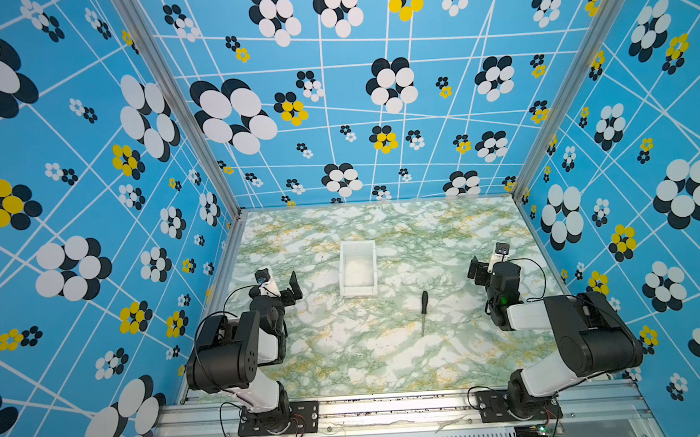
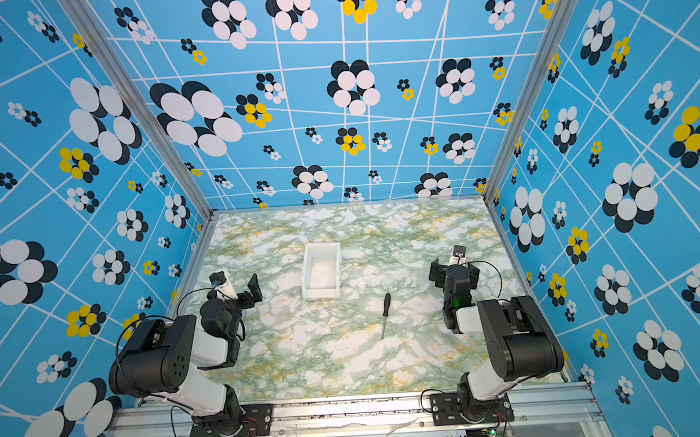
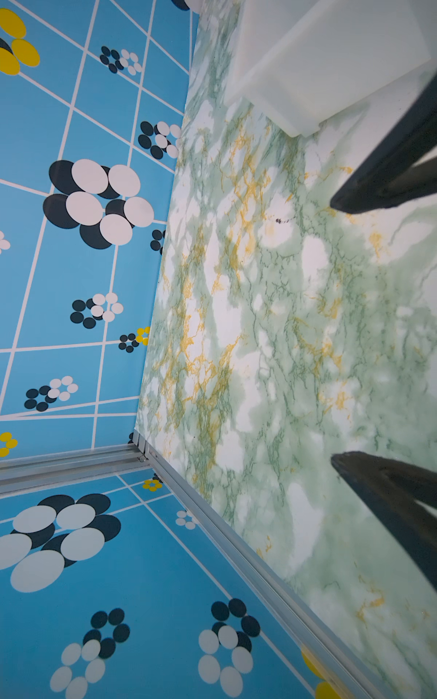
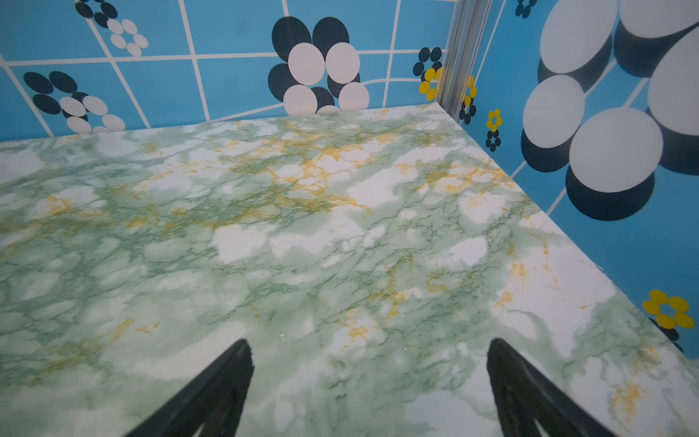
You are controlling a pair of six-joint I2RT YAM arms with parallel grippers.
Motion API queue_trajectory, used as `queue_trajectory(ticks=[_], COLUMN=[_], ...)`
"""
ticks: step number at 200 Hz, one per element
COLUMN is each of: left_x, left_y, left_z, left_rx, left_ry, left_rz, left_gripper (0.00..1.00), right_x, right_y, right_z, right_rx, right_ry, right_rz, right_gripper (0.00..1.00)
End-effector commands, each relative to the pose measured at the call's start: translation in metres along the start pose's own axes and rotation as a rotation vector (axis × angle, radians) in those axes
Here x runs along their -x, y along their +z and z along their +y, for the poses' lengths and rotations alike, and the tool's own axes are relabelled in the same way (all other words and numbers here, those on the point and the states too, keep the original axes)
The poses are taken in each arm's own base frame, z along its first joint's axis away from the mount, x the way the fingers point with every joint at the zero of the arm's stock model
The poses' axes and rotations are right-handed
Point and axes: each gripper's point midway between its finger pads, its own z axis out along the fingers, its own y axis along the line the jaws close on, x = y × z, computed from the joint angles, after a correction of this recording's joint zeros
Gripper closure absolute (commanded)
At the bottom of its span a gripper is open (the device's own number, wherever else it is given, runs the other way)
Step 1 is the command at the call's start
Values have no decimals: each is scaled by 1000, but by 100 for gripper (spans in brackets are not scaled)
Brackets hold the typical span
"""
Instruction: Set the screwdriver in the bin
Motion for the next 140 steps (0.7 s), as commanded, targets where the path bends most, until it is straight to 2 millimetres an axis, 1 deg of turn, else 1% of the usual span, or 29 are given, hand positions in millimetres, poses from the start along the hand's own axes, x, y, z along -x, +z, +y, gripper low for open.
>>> queue_trajectory(ticks=[1, 113, 126, 140], left_x=[-1, -1, -1, -1], left_y=[-2, -2, -1, -1], left_z=[4, 5, 1, -9], left_rx=[18, 17, -6, -59], left_ry=[-9, -9, -1, 19], left_rz=[-6, -6, -3, 1], left_gripper=[1, 1, 1, 1], right_x=[5, 5, 6, 6], right_y=[1, 1, 1, 1], right_z=[0, -1, 0, 0], right_rx=[2, 1, 2, 2], right_ry=[-4, -3, -3, -3], right_rz=[-8, -8, -9, -8], right_gripper=[1, 1, 1, 1])
